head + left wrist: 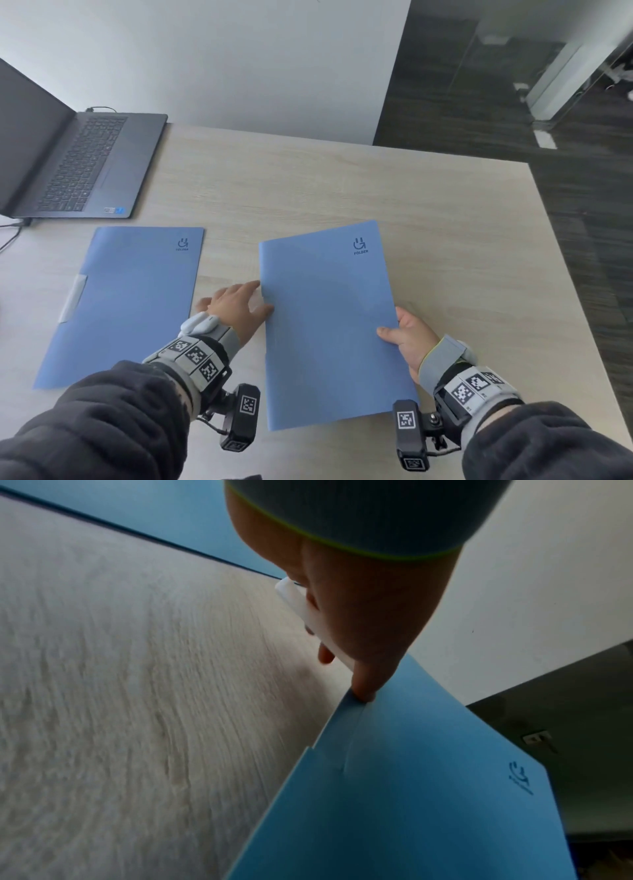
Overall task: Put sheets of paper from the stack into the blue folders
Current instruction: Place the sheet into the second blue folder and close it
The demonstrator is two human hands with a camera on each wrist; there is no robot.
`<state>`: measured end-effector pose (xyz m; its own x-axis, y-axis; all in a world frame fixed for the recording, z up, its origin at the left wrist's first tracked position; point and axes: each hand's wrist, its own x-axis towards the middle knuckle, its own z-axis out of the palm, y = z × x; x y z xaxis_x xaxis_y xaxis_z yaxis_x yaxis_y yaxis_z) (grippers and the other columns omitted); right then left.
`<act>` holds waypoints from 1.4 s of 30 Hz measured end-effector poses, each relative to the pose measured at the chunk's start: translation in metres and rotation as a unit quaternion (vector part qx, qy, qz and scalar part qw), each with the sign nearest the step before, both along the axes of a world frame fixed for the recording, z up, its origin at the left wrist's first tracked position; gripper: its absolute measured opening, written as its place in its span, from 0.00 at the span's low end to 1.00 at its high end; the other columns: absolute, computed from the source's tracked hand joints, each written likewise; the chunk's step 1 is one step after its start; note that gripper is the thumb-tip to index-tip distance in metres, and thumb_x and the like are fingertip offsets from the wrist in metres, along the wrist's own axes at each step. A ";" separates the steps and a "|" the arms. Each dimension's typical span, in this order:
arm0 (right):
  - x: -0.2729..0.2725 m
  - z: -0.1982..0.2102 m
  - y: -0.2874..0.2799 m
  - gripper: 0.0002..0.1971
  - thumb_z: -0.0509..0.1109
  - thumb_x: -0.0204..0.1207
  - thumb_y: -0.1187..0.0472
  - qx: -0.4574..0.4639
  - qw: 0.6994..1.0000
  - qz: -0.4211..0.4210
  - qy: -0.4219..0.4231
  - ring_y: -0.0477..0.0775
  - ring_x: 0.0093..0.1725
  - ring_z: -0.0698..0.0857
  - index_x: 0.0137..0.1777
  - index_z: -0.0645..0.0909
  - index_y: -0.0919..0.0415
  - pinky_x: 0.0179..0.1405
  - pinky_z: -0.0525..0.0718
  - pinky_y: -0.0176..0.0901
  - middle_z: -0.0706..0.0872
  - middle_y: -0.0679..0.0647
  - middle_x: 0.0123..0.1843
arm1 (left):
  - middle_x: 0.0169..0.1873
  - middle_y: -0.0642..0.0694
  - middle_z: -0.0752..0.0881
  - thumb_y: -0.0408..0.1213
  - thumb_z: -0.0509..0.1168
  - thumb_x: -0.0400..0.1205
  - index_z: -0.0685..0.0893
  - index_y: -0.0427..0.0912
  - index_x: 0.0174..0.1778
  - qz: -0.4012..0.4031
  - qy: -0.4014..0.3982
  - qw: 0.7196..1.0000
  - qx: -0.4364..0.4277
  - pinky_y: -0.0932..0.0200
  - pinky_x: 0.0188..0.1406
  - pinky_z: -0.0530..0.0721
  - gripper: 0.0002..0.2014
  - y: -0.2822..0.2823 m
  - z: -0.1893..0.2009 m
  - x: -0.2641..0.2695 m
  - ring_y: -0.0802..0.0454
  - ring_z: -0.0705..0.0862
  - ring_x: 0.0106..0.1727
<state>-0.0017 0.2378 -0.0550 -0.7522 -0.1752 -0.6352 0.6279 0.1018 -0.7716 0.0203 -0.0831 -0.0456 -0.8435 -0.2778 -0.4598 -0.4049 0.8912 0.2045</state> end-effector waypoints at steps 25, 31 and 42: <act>0.010 0.000 -0.008 0.19 0.61 0.78 0.80 -0.038 0.999 -0.004 0.009 0.62 0.52 0.90 0.59 0.84 0.60 0.52 0.88 0.57 0.92 0.58 0.55 | 0.43 0.40 0.90 0.44 0.61 0.80 0.82 0.47 0.56 0.266 0.007 0.910 0.319 0.45 0.41 0.91 0.12 0.022 -0.002 0.009 0.37 0.90 0.45; 0.014 -0.002 -0.016 0.19 0.61 0.78 0.80 -0.032 0.999 -0.013 0.011 0.63 0.54 0.90 0.59 0.83 0.59 0.51 0.88 0.56 0.91 0.60 0.57 | 0.48 0.36 0.90 0.33 0.58 0.74 0.89 0.49 0.43 0.386 0.027 0.825 0.413 0.38 0.55 0.85 0.15 0.020 -0.009 0.018 0.37 0.87 0.46; 0.019 -0.008 -0.053 0.20 0.60 0.79 0.79 -0.065 0.998 -0.017 -0.016 0.64 0.57 0.90 0.65 0.81 0.60 0.51 0.89 0.57 0.91 0.61 0.60 | 0.50 0.35 0.90 0.34 0.65 0.62 0.85 0.48 0.53 0.387 0.011 0.801 0.456 0.32 0.54 0.86 0.22 -0.003 -0.011 0.040 0.31 0.89 0.52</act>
